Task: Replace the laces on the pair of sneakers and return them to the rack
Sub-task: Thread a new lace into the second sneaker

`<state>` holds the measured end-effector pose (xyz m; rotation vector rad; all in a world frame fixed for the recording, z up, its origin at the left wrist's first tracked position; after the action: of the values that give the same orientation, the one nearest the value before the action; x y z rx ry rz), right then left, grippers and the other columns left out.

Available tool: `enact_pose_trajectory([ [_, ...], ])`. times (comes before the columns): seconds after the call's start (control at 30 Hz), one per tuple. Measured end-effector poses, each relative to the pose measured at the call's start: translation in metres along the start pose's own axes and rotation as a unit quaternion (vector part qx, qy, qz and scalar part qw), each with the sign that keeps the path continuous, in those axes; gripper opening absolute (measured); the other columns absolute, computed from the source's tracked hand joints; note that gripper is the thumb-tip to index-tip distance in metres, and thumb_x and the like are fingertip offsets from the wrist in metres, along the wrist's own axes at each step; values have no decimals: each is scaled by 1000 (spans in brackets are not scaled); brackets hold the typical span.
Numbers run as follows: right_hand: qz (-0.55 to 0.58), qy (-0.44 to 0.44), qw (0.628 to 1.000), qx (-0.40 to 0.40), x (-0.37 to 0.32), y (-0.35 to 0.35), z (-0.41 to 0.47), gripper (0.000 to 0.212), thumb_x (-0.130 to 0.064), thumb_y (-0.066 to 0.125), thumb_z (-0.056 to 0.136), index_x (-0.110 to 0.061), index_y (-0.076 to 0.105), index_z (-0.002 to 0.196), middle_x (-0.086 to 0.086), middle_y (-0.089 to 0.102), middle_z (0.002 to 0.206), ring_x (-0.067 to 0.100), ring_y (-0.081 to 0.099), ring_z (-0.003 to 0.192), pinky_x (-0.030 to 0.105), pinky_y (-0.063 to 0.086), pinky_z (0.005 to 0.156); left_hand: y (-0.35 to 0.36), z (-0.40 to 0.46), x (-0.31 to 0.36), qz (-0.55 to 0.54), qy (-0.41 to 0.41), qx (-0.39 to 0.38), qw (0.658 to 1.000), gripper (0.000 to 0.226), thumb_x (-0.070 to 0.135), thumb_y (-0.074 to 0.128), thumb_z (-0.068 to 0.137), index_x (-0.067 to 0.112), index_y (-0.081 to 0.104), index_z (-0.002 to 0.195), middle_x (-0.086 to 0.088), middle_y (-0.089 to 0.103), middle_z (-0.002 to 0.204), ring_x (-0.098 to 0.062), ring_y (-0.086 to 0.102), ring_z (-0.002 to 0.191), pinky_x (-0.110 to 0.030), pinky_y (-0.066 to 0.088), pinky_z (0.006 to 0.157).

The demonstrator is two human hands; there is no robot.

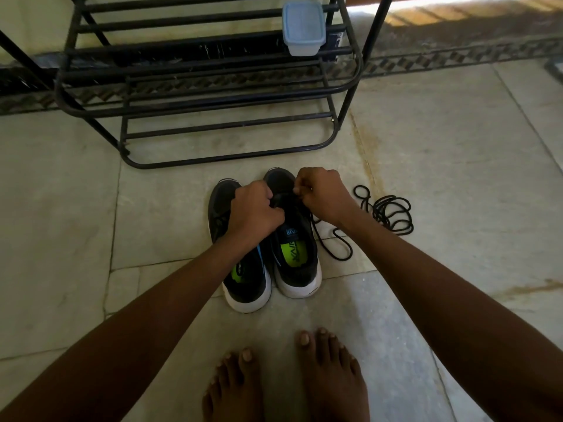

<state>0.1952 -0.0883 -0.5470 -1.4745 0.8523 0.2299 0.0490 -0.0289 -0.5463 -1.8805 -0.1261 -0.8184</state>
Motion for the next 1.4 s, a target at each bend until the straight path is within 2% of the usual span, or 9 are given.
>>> enact_pose_trajectory([
  [0.13, 41, 12, 999, 21, 2, -5, -1, 11, 2, 63, 86, -4, 72, 88, 8, 73, 81, 19, 70, 74, 26, 56, 70, 3, -2, -7, -27, -13, 19, 999, 24, 14, 77, 82, 13, 69, 105, -2, 68, 98, -11, 61, 87, -11, 39, 65],
  [0.23, 53, 4, 999, 12, 0, -4, 0, 10, -7, 70, 89, -10, 78, 93, 4, 76, 88, 13, 69, 81, 3, 44, 69, 5, -2, -12, -55, -28, 21, 998, 20, 15, 76, 83, 17, 68, 101, 0, 67, 97, -8, 60, 86, -7, 34, 62],
  [0.33, 62, 8, 998, 16, 0, -3, 1, 11, -11, 75, 87, -9, 81, 97, 4, 78, 93, 9, 67, 85, -5, 37, 69, 7, -1, -13, -58, -30, 22, 998, 17, 16, 75, 83, 18, 67, 97, 0, 67, 95, -12, 63, 88, -13, 41, 66],
  [0.53, 43, 8, 999, -1, 0, 4, 1, 4, -11, 79, 83, -10, 81, 86, 3, 77, 87, 9, 67, 78, 11, 48, 71, 10, 3, -20, -55, -37, 32, 997, 9, 12, 73, 86, 19, 68, 87, 1, 68, 90, -13, 66, 85, -15, 44, 64],
  [0.67, 13, 5, 1000, -6, -1, 5, 3, 3, -10, 79, 83, -8, 81, 85, 5, 77, 88, 4, 60, 70, 2, 39, 63, 14, 6, -24, -54, -37, 27, 998, 7, 13, 73, 88, 19, 69, 88, 1, 70, 90, -14, 67, 87, -27, 55, 76],
  [0.93, -68, -17, 996, -49, -6, 15, 7, 4, -10, 73, 87, -11, 73, 91, 8, 69, 96, 24, 65, 88, 40, 57, 80, 17, 11, -30, -62, -45, 11, 997, 9, 14, 74, 90, 21, 70, 87, 1, 71, 92, -14, 68, 87, -28, 56, 83],
  [1.07, -69, -55, 995, -48, -13, 20, 3, 8, -7, 66, 90, -14, 62, 92, 6, 52, 99, 23, 56, 85, 36, 49, 73, 18, 11, -32, -81, -59, 5, 995, 4, 13, 73, 91, 17, 73, 93, -3, 73, 98, -17, 68, 94, -28, 55, 85],
  [1.3, 46, -43, 998, -11, -14, 14, 2, 14, 3, 69, 82, -8, 77, 81, 4, 75, 81, 15, 69, 79, 23, 53, 74, 16, 12, -33, -114, -80, -8, 990, 3, 12, 73, 92, 12, 76, 94, -6, 72, 91, -20, 69, 92, -28, 54, 83],
  [1.4, 78, -27, 997, -2, -10, 16, 2, 20, 6, 70, 83, -8, 78, 94, 7, 77, 83, 13, 73, 78, 14, 53, 76, 17, 13, -34, -119, -89, -11, 989, 2, 12, 74, 92, 13, 76, 92, -6, 71, 90, -20, 68, 90, -26, 51, 76],
])
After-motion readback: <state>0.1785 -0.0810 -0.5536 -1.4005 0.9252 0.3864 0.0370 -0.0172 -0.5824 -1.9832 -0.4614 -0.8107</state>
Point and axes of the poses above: each hand's wrist, its own z-axis towards the middle knuckle, its own y-axis out of the palm, x = y × z, the point moved 9 cm from there along z, towards the middle knuckle
